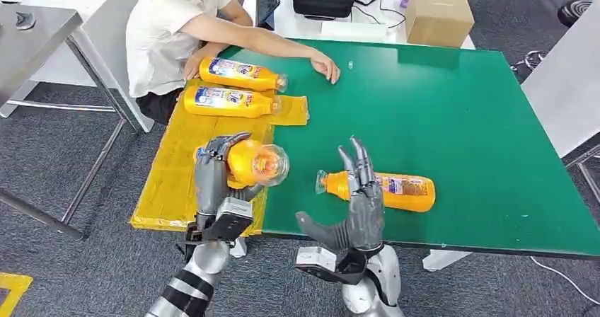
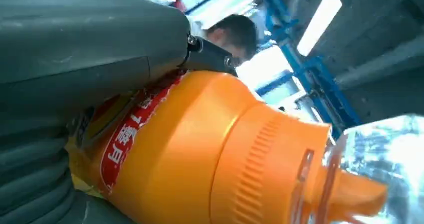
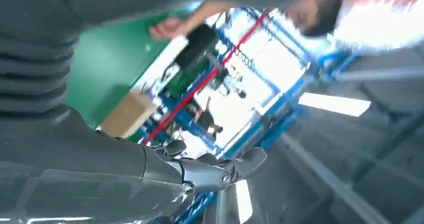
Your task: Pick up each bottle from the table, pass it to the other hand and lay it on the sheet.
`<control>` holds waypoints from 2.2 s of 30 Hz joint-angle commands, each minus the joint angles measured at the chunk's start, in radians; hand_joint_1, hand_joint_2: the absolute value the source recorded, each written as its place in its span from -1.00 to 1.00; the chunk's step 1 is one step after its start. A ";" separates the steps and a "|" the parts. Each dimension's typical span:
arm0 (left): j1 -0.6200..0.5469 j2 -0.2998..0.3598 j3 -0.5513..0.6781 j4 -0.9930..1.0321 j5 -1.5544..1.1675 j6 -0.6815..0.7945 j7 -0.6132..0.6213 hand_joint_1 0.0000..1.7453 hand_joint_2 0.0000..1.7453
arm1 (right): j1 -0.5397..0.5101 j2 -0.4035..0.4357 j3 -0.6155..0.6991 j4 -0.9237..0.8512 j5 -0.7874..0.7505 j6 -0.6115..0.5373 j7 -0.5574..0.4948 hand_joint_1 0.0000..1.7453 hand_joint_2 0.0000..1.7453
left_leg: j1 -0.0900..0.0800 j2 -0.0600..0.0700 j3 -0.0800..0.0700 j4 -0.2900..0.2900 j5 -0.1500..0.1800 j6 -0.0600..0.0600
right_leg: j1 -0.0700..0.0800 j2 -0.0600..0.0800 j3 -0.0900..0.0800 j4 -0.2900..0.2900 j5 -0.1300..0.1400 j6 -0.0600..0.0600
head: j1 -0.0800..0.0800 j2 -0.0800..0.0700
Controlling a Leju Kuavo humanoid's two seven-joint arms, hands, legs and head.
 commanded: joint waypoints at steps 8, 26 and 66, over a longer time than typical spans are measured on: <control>-0.199 0.025 0.143 0.359 -0.841 -0.028 0.408 1.00 1.00 | -0.026 -0.037 0.020 -0.008 -0.117 -0.004 -0.001 -1.00 -1.00 | 0.000 -0.003 0.004 -0.002 0.001 -0.001 | 0.001 -0.002 0.005 -0.001 -0.001 -0.002 | 0.000 0.000; -0.387 0.046 -0.016 0.612 -0.790 -0.404 0.539 0.80 1.00 | -0.041 -0.083 0.098 0.045 -0.254 -0.004 -0.001 -1.00 -1.00 | 0.001 -0.002 0.001 0.000 0.001 -0.002 | 0.001 -0.002 0.003 0.001 -0.001 -0.002 | 0.000 0.000; -0.255 0.090 -0.155 0.257 -0.189 -0.662 0.293 -1.00 1.00 | -0.039 -0.114 0.106 0.080 -0.252 -0.004 -0.001 -1.00 -1.00 | 0.000 -0.002 0.001 -0.001 0.001 -0.001 | 0.000 -0.001 0.002 0.001 -0.001 -0.001 | 0.000 0.000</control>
